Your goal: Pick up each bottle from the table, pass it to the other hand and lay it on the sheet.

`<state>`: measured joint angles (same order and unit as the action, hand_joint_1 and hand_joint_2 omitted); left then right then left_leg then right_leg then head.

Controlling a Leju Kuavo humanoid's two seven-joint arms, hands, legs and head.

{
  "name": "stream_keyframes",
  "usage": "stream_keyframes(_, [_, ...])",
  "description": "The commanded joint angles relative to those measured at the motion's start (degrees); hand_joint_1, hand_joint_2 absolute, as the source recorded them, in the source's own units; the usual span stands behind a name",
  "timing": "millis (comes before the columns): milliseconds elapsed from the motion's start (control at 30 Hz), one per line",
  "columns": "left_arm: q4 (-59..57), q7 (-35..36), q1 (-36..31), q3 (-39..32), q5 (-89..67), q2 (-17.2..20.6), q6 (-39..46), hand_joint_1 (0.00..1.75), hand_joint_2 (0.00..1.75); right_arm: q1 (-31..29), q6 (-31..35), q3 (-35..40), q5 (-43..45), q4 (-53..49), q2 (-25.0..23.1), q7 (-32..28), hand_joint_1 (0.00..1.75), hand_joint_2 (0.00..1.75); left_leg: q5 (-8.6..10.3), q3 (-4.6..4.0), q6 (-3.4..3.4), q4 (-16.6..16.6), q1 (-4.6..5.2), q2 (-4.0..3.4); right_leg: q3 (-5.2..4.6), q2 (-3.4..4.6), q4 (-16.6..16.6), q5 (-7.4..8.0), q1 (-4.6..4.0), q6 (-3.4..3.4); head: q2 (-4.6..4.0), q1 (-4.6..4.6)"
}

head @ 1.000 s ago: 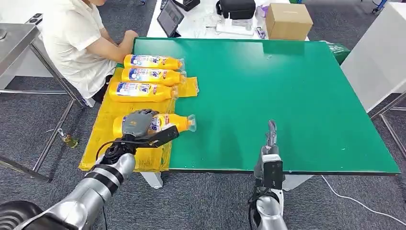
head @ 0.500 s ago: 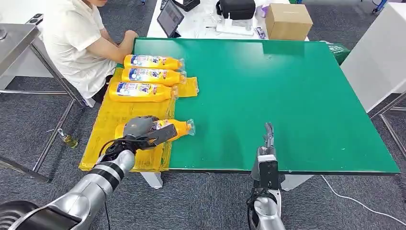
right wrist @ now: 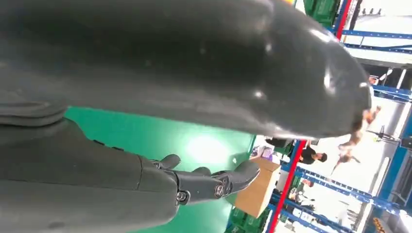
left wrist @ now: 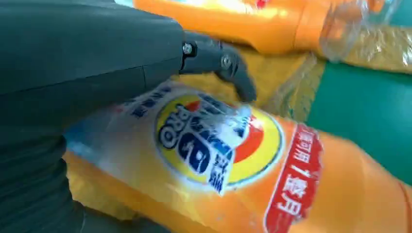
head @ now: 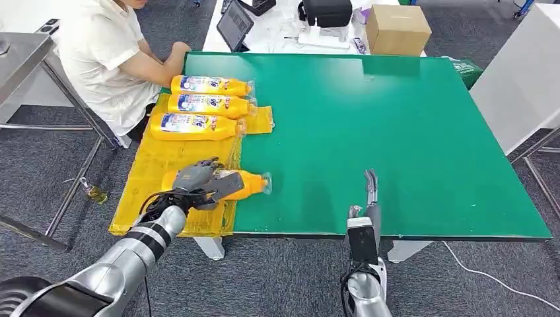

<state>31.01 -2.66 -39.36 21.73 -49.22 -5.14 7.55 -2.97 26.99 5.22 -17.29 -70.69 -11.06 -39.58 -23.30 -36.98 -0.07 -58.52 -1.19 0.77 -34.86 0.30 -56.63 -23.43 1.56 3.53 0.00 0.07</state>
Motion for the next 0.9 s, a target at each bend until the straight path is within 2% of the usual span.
stream_keyframes(33, [-2.9, -2.5, -1.6, 1.6, 1.4, 0.1, -2.5, 0.00, 1.75, -1.5, 0.6, 0.2, 1.0, 4.2, 1.6, -0.4, 0.00, 0.00, -0.07, 0.24, 0.06, 0.0, -0.03, -0.10, 0.25, 0.02, 0.1, -0.03, -0.07, -0.14, 0.00, 0.00])
stream_keyframes(233, [5.4, -4.1, -0.5, 8.0, -1.9, 3.2, -2.1, 0.00, 1.75, -0.7, 1.2, 0.7, 0.8, 3.2, 2.3, -0.4, 0.00, 0.00, -0.07, 0.24, 0.06, 0.0, -0.03, -0.10, 0.24, 0.03, 0.1, -0.05, -0.06, -0.14, 0.00, -0.02])
stream_keyframes(367, [13.6, -6.4, 2.2, 6.7, 2.7, 4.5, -2.5, 0.00, 1.75, 0.3, 1.8, 0.1, 1.3, 2.2, 2.6, -0.4, 0.00, 0.00, -0.11, 0.27, 0.07, 0.0, -0.01, -0.15, 0.25, 0.07, 0.1, -0.07, -0.06, -0.15, 0.00, 0.00])
stream_keyframes(533, [14.7, -6.7, 2.8, 6.2, 3.6, 4.5, -2.3, 0.00, 1.75, 0.3, 1.9, 0.0, 1.5, 2.3, 2.5, -0.4, 0.00, 0.00, -0.14, 0.33, 0.07, 0.0, -0.03, -0.15, 0.32, 0.06, 0.1, -0.09, -0.09, -0.18, 0.00, -0.02])
stream_keyframes(667, [28.2, -10.0, 8.9, 4.2, 11.6, 6.2, -0.7, 0.00, 1.75, 1.9, 3.5, 0.7, 3.0, -0.1, 3.1, -0.4, 0.00, 0.00, -0.11, 0.26, 0.06, 0.0, 0.00, -0.17, 0.22, 0.10, 0.1, -0.06, -0.05, -0.15, 0.00, 0.00])
stream_keyframes(733, [30.2, -9.6, 9.8, 4.2, 12.1, 6.6, -1.0, 0.00, 1.75, 2.3, 3.5, 0.7, 3.3, -0.5, 3.4, -0.4, 0.00, 0.00, -0.15, 0.28, 0.07, 0.0, -0.02, -0.19, 0.24, 0.11, 0.0, -0.09, -0.06, -0.17, 0.00, 0.00])
stream_keyframes(800, [37.4, -10.1, 13.2, 1.9, 22.1, 6.7, -4.3, 0.00, 1.75, 3.0, 3.5, -0.1, 4.3, -1.5, 3.3, -0.4, 0.00, 0.00, -0.20, 0.36, 0.08, 0.0, -0.03, -0.19, 0.33, 0.09, 0.0, -0.14, -0.09, -0.21, 0.00, 0.02])
stream_keyframes(900, [52.7, -12.3, 20.0, 1.8, 24.7, 9.7, 1.1, 0.00, 1.75, 6.0, 3.9, -1.4, 5.6, -6.6, 3.8, -0.4, 0.00, 0.00, -0.25, 0.35, 0.08, 0.0, -0.02, -0.32, 0.29, 0.22, 0.0, -0.15, -0.07, -0.21, 0.00, 0.00])
